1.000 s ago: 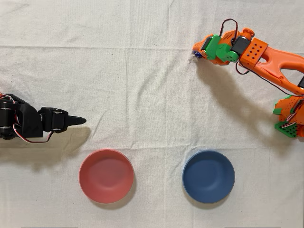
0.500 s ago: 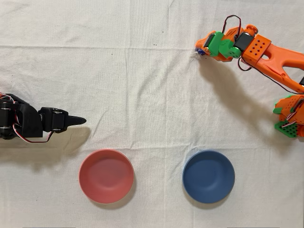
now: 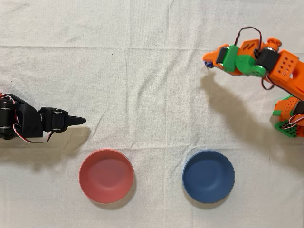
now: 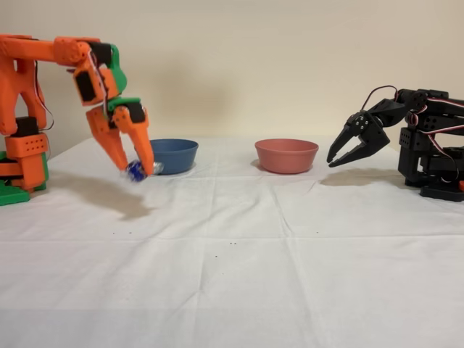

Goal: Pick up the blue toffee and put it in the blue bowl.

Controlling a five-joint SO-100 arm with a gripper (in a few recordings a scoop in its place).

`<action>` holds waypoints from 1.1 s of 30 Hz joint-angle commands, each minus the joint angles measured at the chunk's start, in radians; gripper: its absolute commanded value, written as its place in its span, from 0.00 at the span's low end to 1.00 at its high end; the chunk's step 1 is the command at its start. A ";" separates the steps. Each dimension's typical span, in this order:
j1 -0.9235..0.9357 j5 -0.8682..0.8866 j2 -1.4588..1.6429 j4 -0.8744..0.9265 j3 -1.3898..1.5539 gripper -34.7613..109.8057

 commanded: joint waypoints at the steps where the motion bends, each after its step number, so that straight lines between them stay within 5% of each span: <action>1: -0.101 0.002 0.222 0.064 -0.002 0.35; 18: -0.747 0.023 0.322 0.156 -0.094 0.34; 33: -0.979 0.009 -0.015 0.072 -0.308 0.33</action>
